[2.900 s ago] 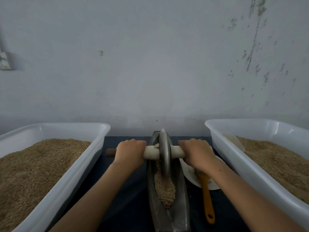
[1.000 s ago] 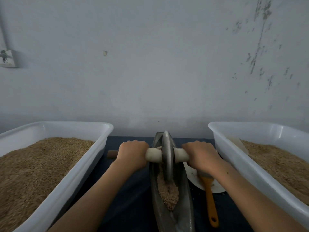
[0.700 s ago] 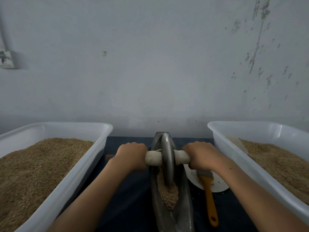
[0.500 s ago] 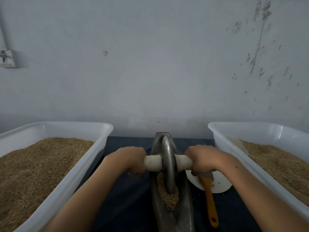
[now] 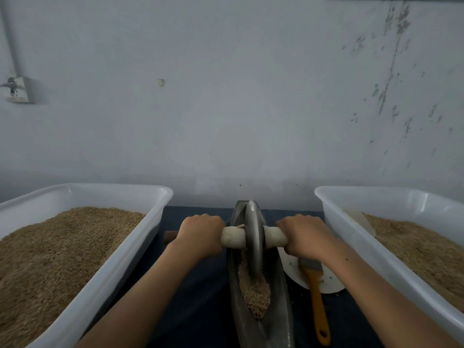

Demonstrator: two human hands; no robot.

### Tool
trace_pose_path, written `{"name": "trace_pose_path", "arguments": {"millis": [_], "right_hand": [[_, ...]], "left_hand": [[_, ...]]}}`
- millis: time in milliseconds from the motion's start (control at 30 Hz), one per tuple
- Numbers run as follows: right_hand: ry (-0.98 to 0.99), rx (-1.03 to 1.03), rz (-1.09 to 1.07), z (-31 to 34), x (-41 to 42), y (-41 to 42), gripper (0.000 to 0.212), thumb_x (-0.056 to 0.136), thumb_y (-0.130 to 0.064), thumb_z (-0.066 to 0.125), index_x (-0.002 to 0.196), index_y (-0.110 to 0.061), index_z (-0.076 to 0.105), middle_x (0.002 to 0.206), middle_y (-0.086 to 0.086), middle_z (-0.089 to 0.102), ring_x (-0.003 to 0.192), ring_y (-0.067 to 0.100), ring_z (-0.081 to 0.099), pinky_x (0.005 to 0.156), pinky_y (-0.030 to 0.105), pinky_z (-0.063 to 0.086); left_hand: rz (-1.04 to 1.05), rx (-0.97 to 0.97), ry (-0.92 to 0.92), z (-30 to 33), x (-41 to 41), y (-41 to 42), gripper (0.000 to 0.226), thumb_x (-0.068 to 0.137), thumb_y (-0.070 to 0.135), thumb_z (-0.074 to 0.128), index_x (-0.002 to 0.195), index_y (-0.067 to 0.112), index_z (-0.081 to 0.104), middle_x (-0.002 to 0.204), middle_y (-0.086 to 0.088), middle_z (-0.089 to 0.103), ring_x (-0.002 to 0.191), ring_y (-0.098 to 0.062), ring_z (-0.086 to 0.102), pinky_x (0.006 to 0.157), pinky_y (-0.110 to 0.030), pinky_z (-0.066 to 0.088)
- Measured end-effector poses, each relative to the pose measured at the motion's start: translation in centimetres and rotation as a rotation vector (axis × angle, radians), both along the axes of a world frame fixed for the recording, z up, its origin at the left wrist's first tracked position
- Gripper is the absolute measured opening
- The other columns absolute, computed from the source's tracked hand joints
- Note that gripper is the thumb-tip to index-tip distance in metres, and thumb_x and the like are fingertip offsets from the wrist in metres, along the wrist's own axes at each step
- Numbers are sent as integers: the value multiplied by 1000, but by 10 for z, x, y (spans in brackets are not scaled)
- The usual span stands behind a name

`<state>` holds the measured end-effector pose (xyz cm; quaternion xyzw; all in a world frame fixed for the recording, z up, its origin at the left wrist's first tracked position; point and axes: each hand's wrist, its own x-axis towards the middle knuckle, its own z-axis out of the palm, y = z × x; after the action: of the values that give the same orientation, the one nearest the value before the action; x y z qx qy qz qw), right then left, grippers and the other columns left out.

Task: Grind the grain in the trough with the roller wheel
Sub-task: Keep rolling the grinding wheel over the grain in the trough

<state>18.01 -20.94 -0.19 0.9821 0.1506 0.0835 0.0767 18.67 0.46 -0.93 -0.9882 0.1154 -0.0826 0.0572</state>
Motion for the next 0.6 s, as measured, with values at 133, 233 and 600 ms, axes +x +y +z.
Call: {"name": "trace_pose_path", "arguments": {"millis": [133,233,600], "right_hand": [[248,-58,-8,11,-4,1,24,79,-23,67,102,-24,59,95,-1,64,79,14,57,56,23,37],[311,-34,-23,13,-6,1,22,78,-21,68,99,-23,60,92,-1,65,79,14,60,55,22,40],[-212,113,-7,-17,6,-1,16,90,-26,54,87,-32,39,93,-5,63,72,16,47,65,29,30]], "left_hand": [[3,-67,366,9,-3,5,23,78,25,69,97,15,60,88,-1,67,77,-15,62,68,-26,45],[12,-92,437,10,-4,6,15,78,24,69,87,18,59,76,1,66,64,-11,59,65,-25,46],[43,-63,-219,-12,0,-5,21,88,30,58,108,24,54,100,2,62,90,-17,59,69,-28,35]]}}
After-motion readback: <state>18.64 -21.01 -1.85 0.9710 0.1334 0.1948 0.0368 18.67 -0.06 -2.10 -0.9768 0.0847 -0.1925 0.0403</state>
